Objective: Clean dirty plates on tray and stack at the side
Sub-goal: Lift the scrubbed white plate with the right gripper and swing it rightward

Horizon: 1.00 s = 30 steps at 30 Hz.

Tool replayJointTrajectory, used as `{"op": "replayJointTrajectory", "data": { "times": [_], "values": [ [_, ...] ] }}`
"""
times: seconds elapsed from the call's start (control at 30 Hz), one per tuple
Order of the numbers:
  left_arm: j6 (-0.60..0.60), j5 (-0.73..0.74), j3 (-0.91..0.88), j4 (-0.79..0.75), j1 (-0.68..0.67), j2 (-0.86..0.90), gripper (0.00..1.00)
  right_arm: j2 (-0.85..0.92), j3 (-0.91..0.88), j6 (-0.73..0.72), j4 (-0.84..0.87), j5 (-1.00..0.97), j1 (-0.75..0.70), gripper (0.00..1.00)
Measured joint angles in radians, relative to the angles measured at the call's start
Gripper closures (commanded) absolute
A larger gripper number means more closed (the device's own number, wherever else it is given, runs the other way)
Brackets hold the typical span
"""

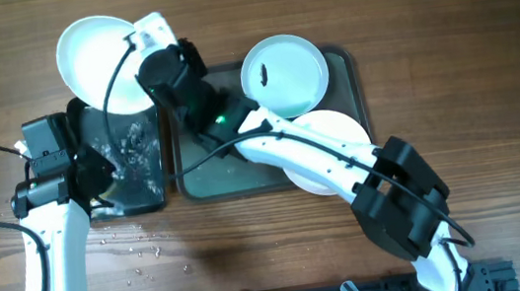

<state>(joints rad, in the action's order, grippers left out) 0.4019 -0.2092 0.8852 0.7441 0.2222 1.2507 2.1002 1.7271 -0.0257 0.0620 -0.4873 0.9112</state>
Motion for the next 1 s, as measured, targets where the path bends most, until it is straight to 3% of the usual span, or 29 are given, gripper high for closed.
{"op": "replayJointTrajectory", "data": {
  "times": [0.27, 0.57, 0.83, 1.0],
  "values": [
    [0.001, -0.004, 0.0, -0.003, 0.0, 0.0, 0.96, 0.004, 0.002, 0.348, 0.155, -0.05, 0.056, 0.96],
    [0.001, -0.004, 0.0, -0.003, 0.0, 0.0, 0.96, 0.006, 0.002, 0.591, 0.294, -0.098, 0.106, 0.96],
    [0.001, -0.004, 0.0, -0.003, 0.0, 0.0, 0.96, 0.006, 0.002, 0.629, 0.301, -0.099, 0.116, 0.96],
    [0.001, -0.004, 0.0, -0.003, 0.0, 0.0, 0.96, 0.006, 0.002, 0.542, 0.298, -0.1, 0.113, 0.96]
  ]
}}
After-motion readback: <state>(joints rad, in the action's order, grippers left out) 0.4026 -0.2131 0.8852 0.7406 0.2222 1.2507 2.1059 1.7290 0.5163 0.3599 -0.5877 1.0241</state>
